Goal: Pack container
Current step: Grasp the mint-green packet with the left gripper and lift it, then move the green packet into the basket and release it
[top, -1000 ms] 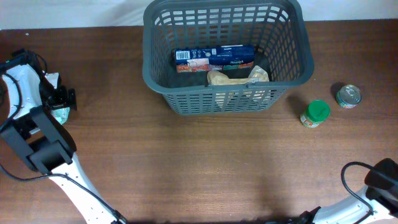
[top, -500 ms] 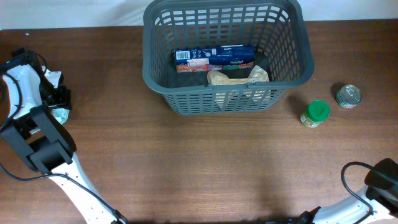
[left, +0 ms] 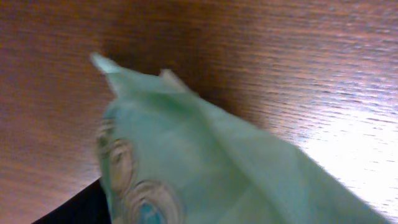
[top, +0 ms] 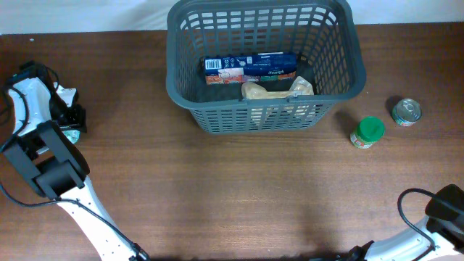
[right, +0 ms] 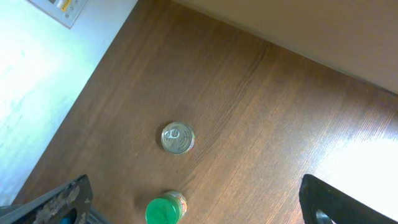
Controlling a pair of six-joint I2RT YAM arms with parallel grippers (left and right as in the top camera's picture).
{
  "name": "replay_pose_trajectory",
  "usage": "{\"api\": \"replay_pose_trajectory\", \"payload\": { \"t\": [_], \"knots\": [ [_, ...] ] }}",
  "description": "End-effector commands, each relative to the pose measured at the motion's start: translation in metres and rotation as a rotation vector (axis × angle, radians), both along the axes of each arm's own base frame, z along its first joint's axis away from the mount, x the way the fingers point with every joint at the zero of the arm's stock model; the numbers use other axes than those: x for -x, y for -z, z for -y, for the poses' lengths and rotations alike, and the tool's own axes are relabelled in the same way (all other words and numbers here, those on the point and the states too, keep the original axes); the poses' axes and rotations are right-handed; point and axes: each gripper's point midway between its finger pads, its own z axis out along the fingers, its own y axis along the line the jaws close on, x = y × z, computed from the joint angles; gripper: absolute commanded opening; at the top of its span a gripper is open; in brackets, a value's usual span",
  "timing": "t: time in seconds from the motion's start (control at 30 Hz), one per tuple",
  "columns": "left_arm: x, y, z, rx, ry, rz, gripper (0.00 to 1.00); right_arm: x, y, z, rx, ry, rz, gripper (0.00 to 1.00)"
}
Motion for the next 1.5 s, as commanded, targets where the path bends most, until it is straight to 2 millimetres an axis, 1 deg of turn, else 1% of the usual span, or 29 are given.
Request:
{"api": "replay_pose_trajectory", "payload": {
  "t": [0.0,0.03,0.1,0.17,0.2,0.23,0.3,0.33,0.37,0.4,0.43,0.47,0.53,0.6,0.67,0.77,0.8,0.83,0.93,0.97,1.0,1.03,1.07,1.1,1.17,1.2,1.33,1.4,1.47],
  "knots": [
    [0.004,0.007,-0.001,0.014,0.002,-0.014,0.12,0.001,0.002,0.001,-0.01,0.011,-0.002,0.99],
    [0.005,0.005,0.002,0.02,-0.015,-0.02,0.02,0.001,0.002,0.001,-0.01,0.011,-0.002,0.99],
    [0.003,-0.005,0.005,0.019,-0.059,-0.02,0.02,0.001,0.002,0.001,-0.01,0.011,-0.002,0.99],
    [-0.009,-0.027,0.016,0.038,-0.053,0.011,0.02,0.001,0.002,0.001,-0.01,0.011,-0.002,0.99],
    [-0.017,-0.04,0.022,0.045,-0.04,0.035,0.02,0.001,0.002,0.001,-0.01,0.011,-0.002,0.99],
    [-0.027,-0.059,0.029,0.049,-0.023,0.072,0.02,0.001,0.002,0.001,-0.01,0.011,-0.002,0.99],
    [-0.047,-0.104,0.047,0.051,0.019,0.164,0.02,0.001,0.002,0.001,-0.01,0.011,-0.002,0.99],
    [-0.061,-0.143,0.065,0.055,0.057,0.252,0.02,0.001,0.002,0.001,-0.01,0.011,-0.002,0.99],
    [-0.069,-0.17,0.078,0.054,0.086,0.323,0.02,0.001,0.002,0.001,-0.01,0.011,-0.002,0.99],
    [-0.079,-0.205,0.095,0.044,0.13,0.426,0.02,0.001,0.002,0.001,-0.01,0.011,-0.002,0.99],
    [-0.085,-0.231,0.109,0.031,0.165,0.507,0.02,0.001,0.002,0.001,-0.01,0.011,-0.002,0.99],
    [-0.091,-0.262,0.129,0.014,0.213,0.608,0.02,0.001,0.002,0.001,-0.011,0.011,-0.002,0.99],
    [-0.097,-0.303,0.164,0.023,0.295,0.729,0.02,0.001,0.002,0.001,-0.01,0.011,-0.002,0.99],
    [-0.1,-0.357,0.221,0.061,0.438,0.898,0.02,0.001,0.002,0.001,-0.01,0.011,-0.002,0.99],
    [-0.091,-0.39,0.276,0.081,0.669,0.998,0.02,0.001,0.002,0.001,-0.01,0.011,-0.002,0.99],
    [-0.072,-0.411,0.341,0.065,0.955,1.054,0.02,0.001,0.002,0.001,-0.01,0.011,-0.002,0.99],
    [-0.064,-0.414,0.366,0.055,1.051,1.064,0.02,0.001,0.002,0.001,-0.01,0.011,-0.002,0.99],
    [-0.056,-0.417,0.398,0.028,1.138,1.074,0.02,0.001,0.002,0.001,-0.011,0.011,-0.002,0.99],
    [-0.05,-0.409,0.437,-0.021,1.222,1.05,0.02,0.001,0.002,0.001,-0.01,0.011,-0.002,0.99],
    [-0.047,-0.398,0.455,-0.023,1.279,1.02,0.02,0.001,0.002,0.001,-0.01,0.011,-0.002,0.99],
    [-0.047,-0.392,0.463,-0.023,1.299,1.001,0.02,0.001,0.002,0.001,-0.01,0.011,-0.002,0.99],
    [-0.048,-0.366,0.477,-0.029,1.336,0.922,0.02,0.001,0.002,0.001,-0.01,0.011,-0.002,0.99],
    [-0.05,-0.349,0.48,-0.039,1.342,0.864,0.02,0.001,0.002,0.001,-0.01,0.011,-0.002,0.99],
    [-0.052,-0.325,0.481,-0.046,1.349,0.781,0.02,0.001,0.002,0.001,-0.01,0.011,-0.002,0.99],
    [-0.054,-0.292,0.48,-0.041,1.357,0.676,0.02,0.001,0.002,0.001,-0.01,0.011,-0.002,0.99],
    [-0.055,-0.265,0.478,-0.036,1.364,0.592,0.02,0.001,0.002,0.001,-0.01,0.011,-0.002,0.99],
    [-0.059,-0.189,0.468,-0.013,1.361,0.387,0.02,0.001,0.002,0.001,-0.01,0.011,-0.002,0.99],
    [-0.06,-0.173,0.467,-0.005,1.354,0.357,0.04,0.001,0.002,0.001,-0.01,0.011,-0.002,0.99],
    [-0.062,-0.163,0.468,-0.003,1.351,0.349,0.14,0.001,0.002,0.001,-0.01,0.011,-0.002,0.99]
  ]
}}
